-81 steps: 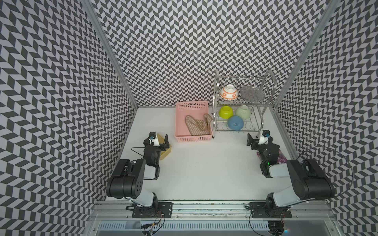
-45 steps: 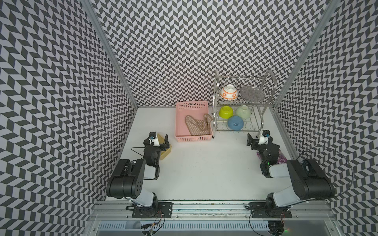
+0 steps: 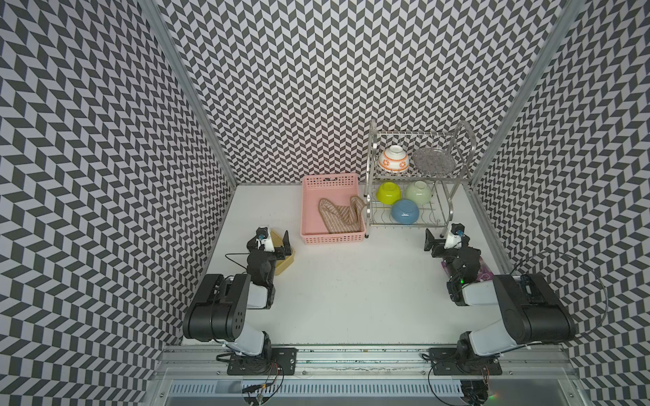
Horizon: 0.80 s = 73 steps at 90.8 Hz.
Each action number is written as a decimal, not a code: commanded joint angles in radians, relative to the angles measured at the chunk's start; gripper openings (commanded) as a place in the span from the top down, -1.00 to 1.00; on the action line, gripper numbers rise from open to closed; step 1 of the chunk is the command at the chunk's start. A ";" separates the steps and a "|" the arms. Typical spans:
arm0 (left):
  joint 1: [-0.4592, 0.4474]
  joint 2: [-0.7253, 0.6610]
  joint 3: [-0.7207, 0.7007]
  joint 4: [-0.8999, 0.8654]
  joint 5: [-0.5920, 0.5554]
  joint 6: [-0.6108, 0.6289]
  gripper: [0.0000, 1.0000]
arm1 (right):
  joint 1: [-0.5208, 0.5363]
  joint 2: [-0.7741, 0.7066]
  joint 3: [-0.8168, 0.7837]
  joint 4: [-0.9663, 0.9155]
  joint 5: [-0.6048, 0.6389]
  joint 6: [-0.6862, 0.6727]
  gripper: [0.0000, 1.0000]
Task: Fold the square dishcloth
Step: Pick up the cleaning item from the bin.
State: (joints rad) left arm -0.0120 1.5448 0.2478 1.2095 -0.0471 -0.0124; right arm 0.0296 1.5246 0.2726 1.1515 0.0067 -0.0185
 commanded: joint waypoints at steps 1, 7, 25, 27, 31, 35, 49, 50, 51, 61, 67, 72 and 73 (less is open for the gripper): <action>0.008 0.003 0.021 0.003 0.011 0.012 -1.00 | 0.003 0.005 0.011 0.032 -0.004 -0.007 -0.99; 0.009 0.003 0.024 -0.001 0.014 0.012 -1.00 | 0.004 0.003 0.008 0.037 -0.003 -0.005 -0.99; 0.009 -0.096 0.114 -0.250 0.021 0.003 -1.00 | 0.003 -0.089 0.029 -0.078 0.084 0.028 -0.99; 0.009 -0.108 0.119 -0.264 0.018 0.001 -1.00 | 0.003 -0.103 0.032 -0.091 0.100 0.035 -0.99; 0.009 -0.130 0.116 -0.279 0.016 -0.005 -1.00 | 0.002 -0.125 0.037 -0.122 0.132 0.050 -0.99; 0.008 -0.166 0.104 -0.283 0.012 -0.007 -1.00 | 0.003 -0.145 0.045 -0.153 0.166 0.064 -0.99; -0.006 -0.304 0.093 -0.340 -0.032 -0.028 -1.00 | 0.001 -0.199 0.054 -0.207 0.239 0.112 -0.99; -0.009 -0.311 0.094 -0.350 -0.034 -0.031 -1.00 | 0.001 -0.202 0.057 -0.214 0.242 0.117 -0.99; -0.011 -0.323 0.095 -0.357 -0.036 -0.033 -1.00 | 0.001 -0.206 0.060 -0.220 0.250 0.121 -0.99; -0.043 -0.405 0.108 -0.421 -0.065 -0.062 -1.00 | -0.005 -0.237 0.088 -0.305 0.301 0.161 -0.99; -0.068 -0.426 0.143 -0.496 -0.092 -0.118 -1.00 | -0.005 -0.252 0.095 -0.334 0.327 0.177 -0.99; -0.091 -0.423 0.188 -0.584 -0.094 -0.146 -1.00 | -0.007 -0.264 0.096 -0.347 0.349 0.192 -0.99; -0.096 -0.421 0.195 -0.597 -0.094 -0.152 -1.00 | -0.007 -0.267 0.096 -0.349 0.356 0.195 -0.99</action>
State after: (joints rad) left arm -0.0658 1.1324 0.3626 0.8009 -0.1040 -0.0872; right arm 0.0284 1.2945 0.3477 0.8539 0.2745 0.1211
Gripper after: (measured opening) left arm 0.993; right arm 0.993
